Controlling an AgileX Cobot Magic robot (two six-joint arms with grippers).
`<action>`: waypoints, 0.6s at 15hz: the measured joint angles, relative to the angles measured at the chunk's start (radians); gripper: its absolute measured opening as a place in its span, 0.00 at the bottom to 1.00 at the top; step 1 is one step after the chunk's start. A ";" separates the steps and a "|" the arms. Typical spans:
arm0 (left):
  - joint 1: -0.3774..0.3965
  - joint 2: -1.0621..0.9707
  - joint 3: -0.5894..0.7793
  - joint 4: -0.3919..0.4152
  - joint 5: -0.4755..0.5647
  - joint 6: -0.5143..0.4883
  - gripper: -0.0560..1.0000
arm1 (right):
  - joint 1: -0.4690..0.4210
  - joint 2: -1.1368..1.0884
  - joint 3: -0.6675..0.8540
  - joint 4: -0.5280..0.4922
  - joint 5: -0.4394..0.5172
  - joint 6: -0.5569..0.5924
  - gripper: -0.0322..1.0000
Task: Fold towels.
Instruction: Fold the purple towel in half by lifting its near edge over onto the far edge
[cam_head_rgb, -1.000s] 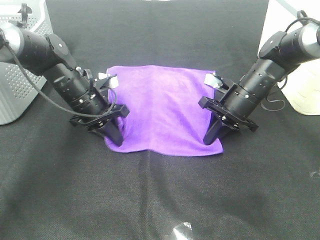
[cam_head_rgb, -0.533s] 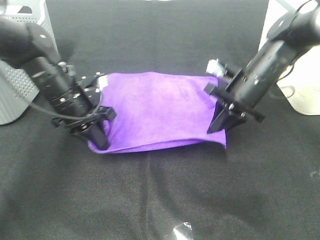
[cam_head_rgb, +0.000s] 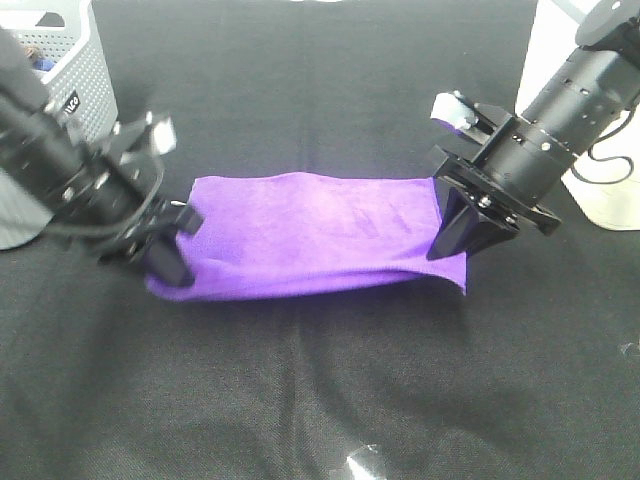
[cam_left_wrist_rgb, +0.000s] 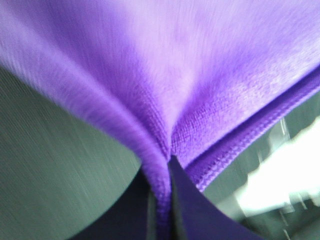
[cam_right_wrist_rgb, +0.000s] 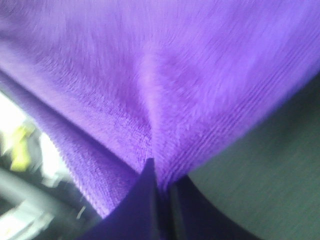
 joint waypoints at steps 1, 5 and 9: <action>0.000 0.019 -0.041 0.008 -0.018 0.000 0.05 | 0.000 0.006 -0.015 -0.011 -0.046 0.000 0.05; 0.045 0.166 -0.258 0.016 -0.023 0.000 0.05 | 0.000 0.112 -0.267 -0.051 -0.114 0.005 0.05; 0.060 0.272 -0.463 0.055 -0.040 0.000 0.05 | -0.001 0.257 -0.532 -0.077 -0.120 0.007 0.05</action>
